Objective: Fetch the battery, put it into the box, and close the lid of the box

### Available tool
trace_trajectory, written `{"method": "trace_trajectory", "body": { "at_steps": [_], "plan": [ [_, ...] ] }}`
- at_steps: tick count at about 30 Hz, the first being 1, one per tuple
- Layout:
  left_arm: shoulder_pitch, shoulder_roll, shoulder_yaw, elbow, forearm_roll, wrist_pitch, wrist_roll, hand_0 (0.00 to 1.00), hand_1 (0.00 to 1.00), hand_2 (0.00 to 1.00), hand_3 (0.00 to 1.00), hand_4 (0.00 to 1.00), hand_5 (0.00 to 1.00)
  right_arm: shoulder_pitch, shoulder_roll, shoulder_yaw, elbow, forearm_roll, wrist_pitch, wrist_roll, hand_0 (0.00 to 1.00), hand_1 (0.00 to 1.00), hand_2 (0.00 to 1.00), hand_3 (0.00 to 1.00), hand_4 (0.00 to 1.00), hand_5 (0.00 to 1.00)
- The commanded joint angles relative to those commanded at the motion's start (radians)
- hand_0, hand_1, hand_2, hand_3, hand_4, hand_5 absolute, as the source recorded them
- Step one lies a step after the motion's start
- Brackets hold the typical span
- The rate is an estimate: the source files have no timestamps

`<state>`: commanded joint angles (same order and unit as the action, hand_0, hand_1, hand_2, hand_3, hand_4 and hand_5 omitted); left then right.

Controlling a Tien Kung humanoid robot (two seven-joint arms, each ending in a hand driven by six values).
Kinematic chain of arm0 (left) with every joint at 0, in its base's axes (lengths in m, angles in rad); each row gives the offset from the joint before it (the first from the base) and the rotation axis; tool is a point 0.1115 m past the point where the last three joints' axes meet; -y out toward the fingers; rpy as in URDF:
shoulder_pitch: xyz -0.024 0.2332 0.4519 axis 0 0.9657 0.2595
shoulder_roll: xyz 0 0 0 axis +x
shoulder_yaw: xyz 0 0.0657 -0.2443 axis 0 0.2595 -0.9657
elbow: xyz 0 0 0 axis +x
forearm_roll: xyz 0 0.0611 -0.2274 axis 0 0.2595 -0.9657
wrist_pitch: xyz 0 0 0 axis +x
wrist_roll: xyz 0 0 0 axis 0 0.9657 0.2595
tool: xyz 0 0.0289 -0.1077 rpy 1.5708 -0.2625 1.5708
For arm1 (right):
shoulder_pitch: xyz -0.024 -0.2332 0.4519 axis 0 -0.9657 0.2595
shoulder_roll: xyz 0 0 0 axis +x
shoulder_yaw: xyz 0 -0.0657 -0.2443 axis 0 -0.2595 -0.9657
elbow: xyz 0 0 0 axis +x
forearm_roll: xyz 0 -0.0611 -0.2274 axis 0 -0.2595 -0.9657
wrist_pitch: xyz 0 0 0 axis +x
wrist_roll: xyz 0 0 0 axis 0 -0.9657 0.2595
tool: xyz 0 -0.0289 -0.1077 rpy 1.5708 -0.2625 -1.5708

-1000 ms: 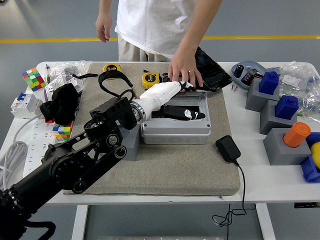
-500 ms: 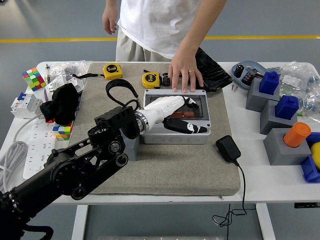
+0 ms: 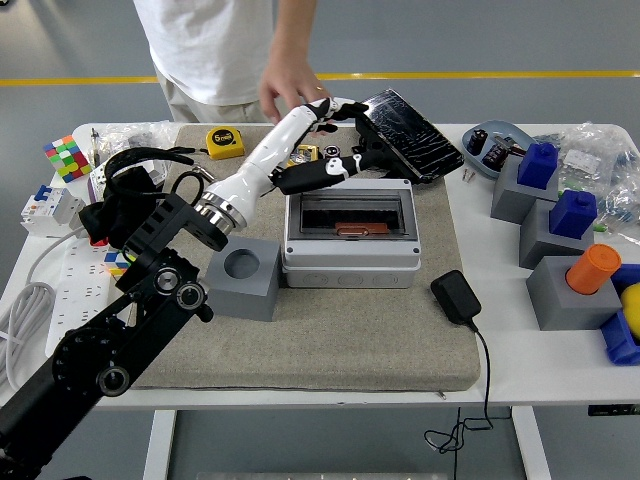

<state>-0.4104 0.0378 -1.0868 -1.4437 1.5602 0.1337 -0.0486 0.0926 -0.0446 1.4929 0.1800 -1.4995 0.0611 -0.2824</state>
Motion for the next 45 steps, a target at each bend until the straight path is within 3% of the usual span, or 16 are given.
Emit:
{"method": "trace_trajectory", "body": {
  "at_steps": [4,5,8,10,11,16,17,27,45],
  "plan": [
    [0.103,0.017,-0.087,-0.013,-0.174,0.031,-0.096,0.693,0.781,0.754,0.747,0.998,0.596,0.000,-0.001,0.012,0.000,-0.008,-0.001,0.001,0.641,0.663,0.673,0.576,0.973,0.582],
    [0.125,0.020,-0.104,-0.017,-0.206,0.035,-0.111,0.637,0.749,0.723,0.710,0.998,0.505,0.000,-0.001,0.016,0.000,-0.012,-0.001,0.000,0.640,0.662,0.673,0.576,0.973,0.582],
    [0.192,0.036,-0.156,-0.028,-0.296,0.038,-0.157,0.637,0.749,0.723,0.710,0.998,0.505,0.000,-0.001,0.029,0.000,-0.021,-0.001,-0.001,0.640,0.662,0.673,0.576,0.973,0.582],
    [0.224,0.053,-0.177,-0.030,-0.339,0.039,-0.177,0.637,0.749,0.723,0.710,0.998,0.505,0.000,-0.002,0.033,0.000,-0.022,-0.002,-0.001,0.640,0.662,0.673,0.576,0.973,0.582],
    [0.240,0.063,-0.189,-0.031,-0.356,0.039,-0.184,0.523,0.674,0.670,0.658,0.998,0.476,0.000,-0.003,0.033,0.000,-0.021,-0.002,0.000,0.641,0.662,0.673,0.576,0.973,0.582],
    [0.304,0.105,-0.248,-0.043,-0.386,0.035,-0.198,0.523,0.674,0.670,0.658,0.998,0.476,0.001,-0.007,0.041,0.000,-0.024,-0.003,0.003,0.641,0.662,0.673,0.576,0.973,0.582],
    [0.310,0.109,-0.257,-0.045,-0.386,0.033,-0.198,0.457,0.626,0.633,0.624,0.991,0.448,0.002,-0.008,0.042,0.000,-0.024,-0.003,0.003,0.641,0.662,0.673,0.576,0.972,0.581],
    [0.328,0.105,-0.306,-0.063,-0.377,0.024,-0.192,0.440,0.610,0.605,0.610,0.980,0.437,0.006,-0.012,0.045,0.000,-0.025,-0.004,0.005,0.643,0.663,0.673,0.576,0.972,0.582],
    [0.317,0.110,-0.294,-0.065,-0.352,0.017,-0.162,0.425,0.600,0.586,0.606,0.971,0.429,0.017,-0.017,0.045,0.000,-0.036,-0.002,0.005,0.641,0.662,0.673,0.576,0.971,0.582]
  ]
}}
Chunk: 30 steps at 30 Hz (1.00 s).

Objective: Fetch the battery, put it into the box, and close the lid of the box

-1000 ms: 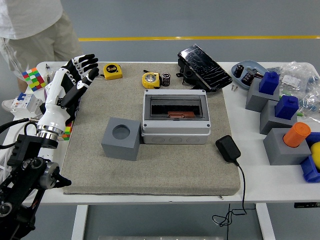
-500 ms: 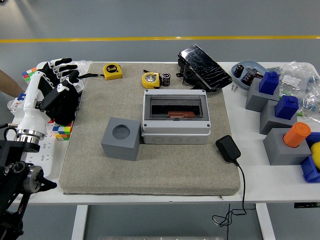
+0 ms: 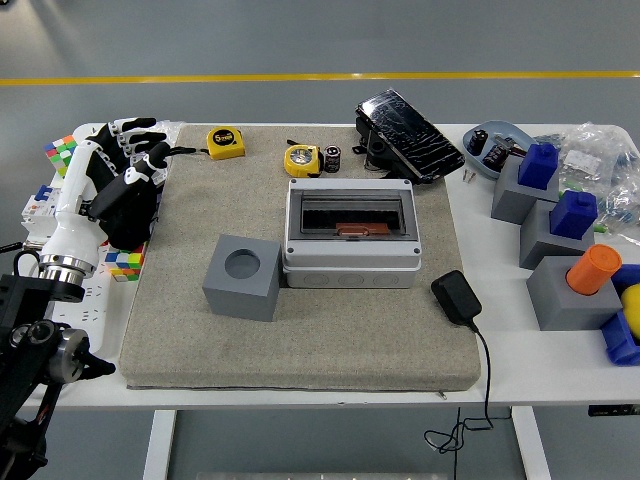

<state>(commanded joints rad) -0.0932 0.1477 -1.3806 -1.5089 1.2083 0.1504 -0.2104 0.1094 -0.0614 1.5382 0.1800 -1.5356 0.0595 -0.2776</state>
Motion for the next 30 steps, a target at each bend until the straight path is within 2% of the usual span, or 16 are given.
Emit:
{"method": "trace_trajectory", "body": {
  "at_steps": [30],
  "plan": [
    [0.007,-0.002,-0.002,-0.008,0.005,-0.014,0.015,0.421,0.587,0.581,0.607,0.968,0.432,-0.007,0.002,0.014,0.000,-0.003,-0.002,0.003,0.642,0.662,0.673,0.575,0.970,0.583]
  ]
}}
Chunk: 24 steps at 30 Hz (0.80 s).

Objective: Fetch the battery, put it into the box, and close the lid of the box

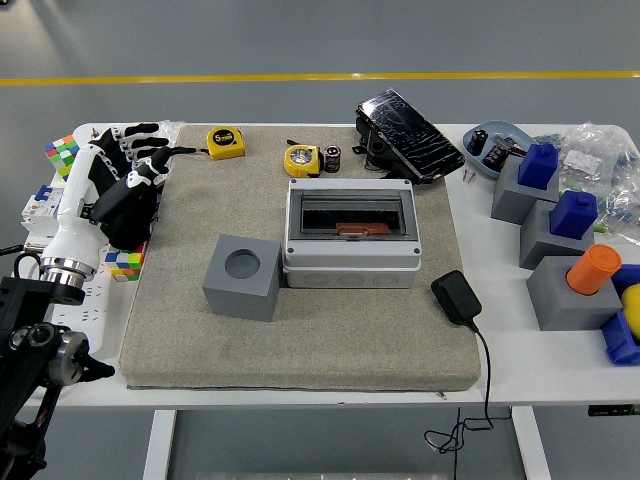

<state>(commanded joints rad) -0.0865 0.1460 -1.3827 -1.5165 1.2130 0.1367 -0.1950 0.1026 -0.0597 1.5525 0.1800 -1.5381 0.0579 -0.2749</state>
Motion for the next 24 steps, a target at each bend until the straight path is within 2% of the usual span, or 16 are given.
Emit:
{"method": "trace_trajectory", "body": {
  "at_steps": [24],
  "plan": [
    [-0.007,-0.002,0.001,-0.006,0.002,-0.005,0.005,0.421,0.579,0.581,0.609,0.963,0.435,0.003,0.000,0.001,0.000,0.002,0.000,0.001,0.641,0.662,0.673,0.576,0.971,0.585]
  ]
}}
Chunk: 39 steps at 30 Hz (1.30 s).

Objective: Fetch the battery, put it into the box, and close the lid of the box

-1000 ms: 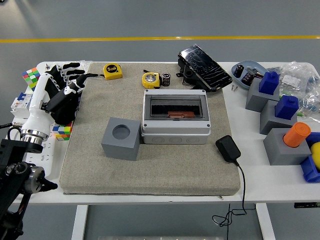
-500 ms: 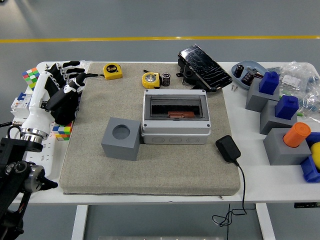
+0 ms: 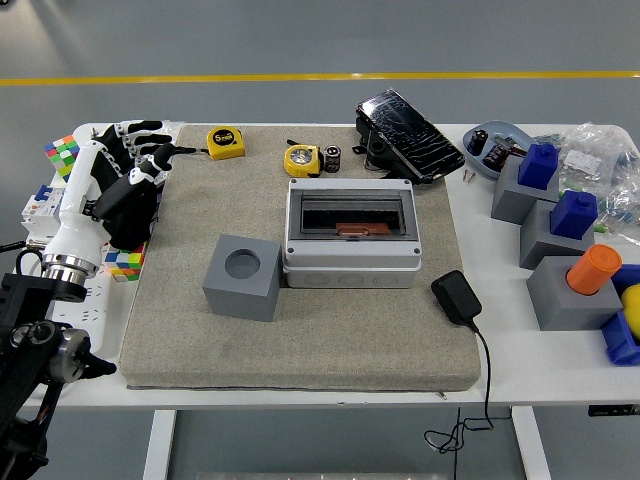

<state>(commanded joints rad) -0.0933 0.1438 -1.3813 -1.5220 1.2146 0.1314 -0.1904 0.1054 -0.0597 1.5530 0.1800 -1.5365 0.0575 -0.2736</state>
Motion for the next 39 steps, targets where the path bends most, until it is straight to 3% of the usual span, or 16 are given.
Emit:
{"method": "trace_trajectory", "body": {
  "at_steps": [39],
  "plan": [
    [0.001,-0.002,-0.008,0.003,0.002,-0.001,0.003,0.421,0.580,0.582,0.611,0.965,0.443,-0.001,0.000,-0.002,0.000,0.001,0.000,0.001,0.642,0.662,0.673,0.575,0.971,0.585]
  ]
}}
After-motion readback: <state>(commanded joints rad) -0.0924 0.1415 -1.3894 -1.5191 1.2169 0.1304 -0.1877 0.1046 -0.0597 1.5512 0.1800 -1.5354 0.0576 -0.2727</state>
